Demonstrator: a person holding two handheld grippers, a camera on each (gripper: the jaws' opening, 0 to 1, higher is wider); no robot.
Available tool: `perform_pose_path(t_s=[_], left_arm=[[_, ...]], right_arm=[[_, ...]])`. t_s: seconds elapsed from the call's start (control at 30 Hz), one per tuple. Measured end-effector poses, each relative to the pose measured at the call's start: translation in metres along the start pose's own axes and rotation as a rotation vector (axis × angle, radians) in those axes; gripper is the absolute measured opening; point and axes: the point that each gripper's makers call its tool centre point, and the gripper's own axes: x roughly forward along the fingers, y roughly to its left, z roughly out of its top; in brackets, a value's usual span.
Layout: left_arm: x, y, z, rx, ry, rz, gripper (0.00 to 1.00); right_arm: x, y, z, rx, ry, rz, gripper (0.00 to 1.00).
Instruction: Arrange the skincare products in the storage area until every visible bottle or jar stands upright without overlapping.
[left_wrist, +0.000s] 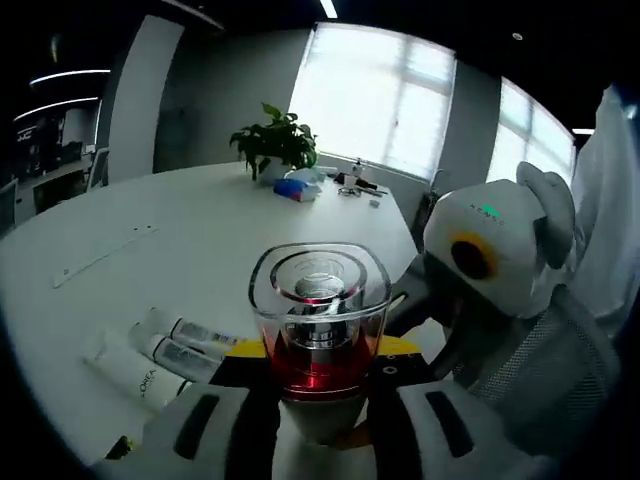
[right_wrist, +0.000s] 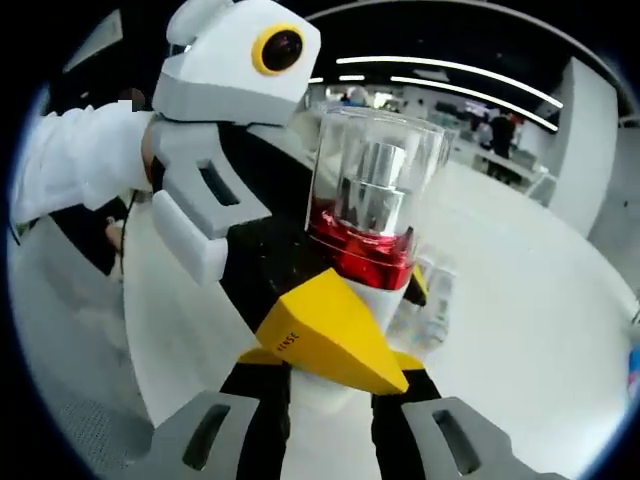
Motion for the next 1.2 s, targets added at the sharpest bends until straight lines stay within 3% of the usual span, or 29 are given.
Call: perform_pose_path(t_s=[0.2, 0.53, 0.77, 0.97, 1.2], left_arm=[[0.0, 0.001, 0.003, 0.066, -0.007, 0.015, 0.28], [-0.008, 0.004, 0.009, 0.034, -0.022, 0.041, 0.28], [-0.019, 0.008, 0.029, 0.02, -0.092, 0.073, 0.27], [-0.022, 0.008, 0.029, 0.028, -0.076, 0.086, 0.26], [-0.02, 0.004, 0.028, 0.027, -0.071, 0.059, 0.25]], right_arm=[[-0.001, 0.0, 0.001, 0.0, -0.007, -0.002, 0.23], [-0.002, 0.001, 0.0, 0.003, -0.006, -0.002, 0.22], [-0.002, 0.001, -0.001, 0.004, -0.006, -0.005, 0.22], [-0.002, 0.002, -0.001, -0.021, -0.008, -0.008, 0.23], [-0.003, 0.003, -0.001, -0.044, -0.016, 0.018, 0.23]])
